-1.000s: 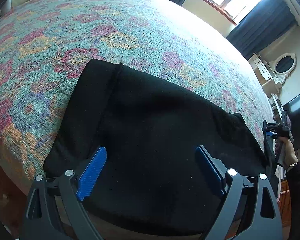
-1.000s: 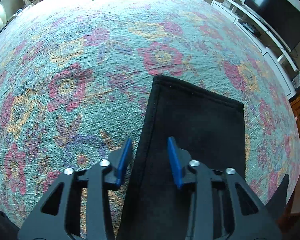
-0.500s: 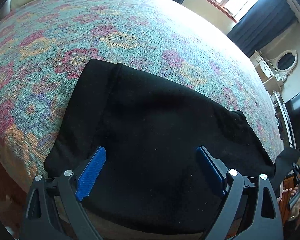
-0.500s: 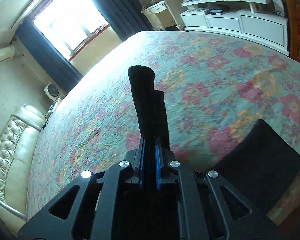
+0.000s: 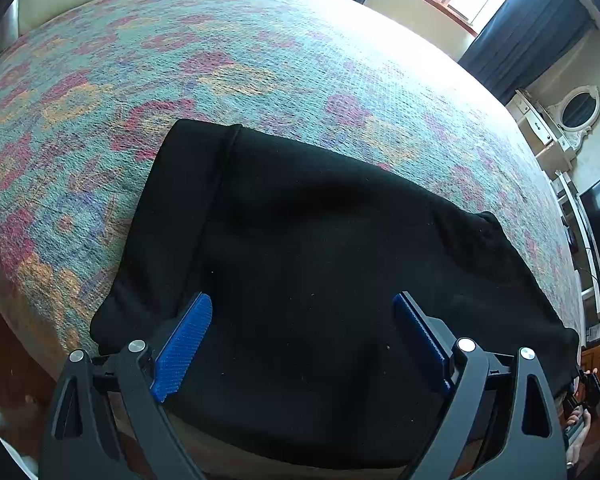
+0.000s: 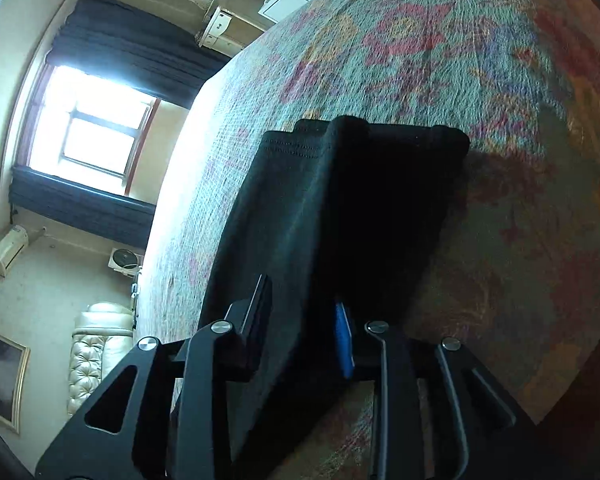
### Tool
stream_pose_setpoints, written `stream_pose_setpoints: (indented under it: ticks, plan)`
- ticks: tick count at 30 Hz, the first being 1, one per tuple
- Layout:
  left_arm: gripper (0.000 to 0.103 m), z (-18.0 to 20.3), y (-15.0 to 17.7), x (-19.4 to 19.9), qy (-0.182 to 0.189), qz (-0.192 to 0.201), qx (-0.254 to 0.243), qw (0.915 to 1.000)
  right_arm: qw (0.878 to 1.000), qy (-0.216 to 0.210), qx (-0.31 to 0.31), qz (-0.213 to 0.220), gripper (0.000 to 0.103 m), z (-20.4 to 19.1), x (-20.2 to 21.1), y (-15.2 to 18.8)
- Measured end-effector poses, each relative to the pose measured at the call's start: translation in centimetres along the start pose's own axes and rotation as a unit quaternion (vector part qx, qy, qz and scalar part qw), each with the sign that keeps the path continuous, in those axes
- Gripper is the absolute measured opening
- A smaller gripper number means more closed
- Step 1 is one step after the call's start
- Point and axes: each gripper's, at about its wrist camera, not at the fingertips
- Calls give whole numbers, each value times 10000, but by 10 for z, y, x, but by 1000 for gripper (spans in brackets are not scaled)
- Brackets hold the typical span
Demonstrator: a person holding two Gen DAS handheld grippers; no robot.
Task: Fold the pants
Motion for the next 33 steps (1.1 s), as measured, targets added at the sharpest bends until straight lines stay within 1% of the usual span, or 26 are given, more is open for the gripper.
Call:
stream_pose_setpoints:
  ticks: [1, 2, 3, 4, 5, 9, 11, 13, 17, 19, 20, 22, 24, 25, 26, 27, 28, 29, 30, 31, 33]
  plan:
    - [90, 1, 0, 0, -25, -2, -36, 10000, 9999, -44, -53, 122, 36, 1, 1, -3]
    - [90, 2, 0, 0, -51, -3, -73, 10000, 9998, -31, -88, 202, 36, 2, 1, -8]
    - [90, 3, 0, -1, -75, -4, -109, 9999, 9998, 5, -104, 195, 28, 4, 0, -11]
    - [90, 4, 1, 0, -91, -5, -142, 9999, 9998, 109, -89, 158, 15, 5, -1, -13]
    - [90, 5, 0, 0, -98, -12, -173, 9998, 9997, 194, -104, 143, 5, 6, 0, -16]
    - [90, 4, 1, 1, -15, -32, -193, 9998, 9989, 112, -330, 325, 5, 15, 21, -14]
    - [90, 2, 0, 1, 32, -44, -130, 9999, 9987, 206, -384, 252, 5, 27, 18, -12]
    - [90, 1, 0, 1, 61, -48, -102, 9999, 9986, 95, -445, 273, 5, 34, 15, -12]
    - [90, 1, -1, 1, 86, -63, -110, 9999, 9991, 135, -180, 372, 5, 19, 16, -14]
    - [90, 1, 0, 0, 82, -66, -110, 9999, 9991, 174, -113, 372, 5, 19, 18, -17]
    - [90, 2, 0, 0, 70, -69, -128, 9999, 9988, 231, -127, 422, 6, 22, 19, -19]
    - [90, 2, 0, -1, 55, -75, -174, 9998, 9972, 217, -345, 620, 5, 38, 29, -26]
    - [90, 3, 1, -1, 49, -80, -217, 9997, 9967, 140, -459, 656, 5, 47, 34, -31]
    - [90, 4, 1, -1, 45, -83, -229, 9997, 9967, 169, -433, 663, 6, 46, 35, -32]
    - [90, 4, 1, -2, 44, -87, -236, 9997, 9966, 239, -364, 698, 10, 42, 38, -32]
    - [90, 4, 1, -2, 43, -96, -245, 9996, 9954, 388, -269, 835, 21, 38, 44, -34]
    - [90, 4, 1, -2, 48, -112, -262, 9996, 9929, 548, -182, 1037, 28, 35, 51, -37]
    - [90, 4, 1, -3, 59, -126, -283, 9995, 9905, 630, -135, 1212, 39, 34, 60, -40]
    - [90, 3, 0, -3, 83, -138, -285, 9995, 9891, 651, -111, 1313, 44, 33, 68, -44]
    - [90, 1, 0, -3, 114, -146, -268, 9995, 9893, 633, -75, 1314, 45, 33, 71, -56]
    - [90, -1, -1, -3, 177, -156, -199, 9995, 9910, 488, 73, 1247, 48, 28, 79, -66]
Point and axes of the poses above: each gripper's, at about its wrist camera, not at the fingertips, and x roughly against the way its jaws point, z to its right, y to its underside, and after that the axes turned 4 degrees about -y, right-handed
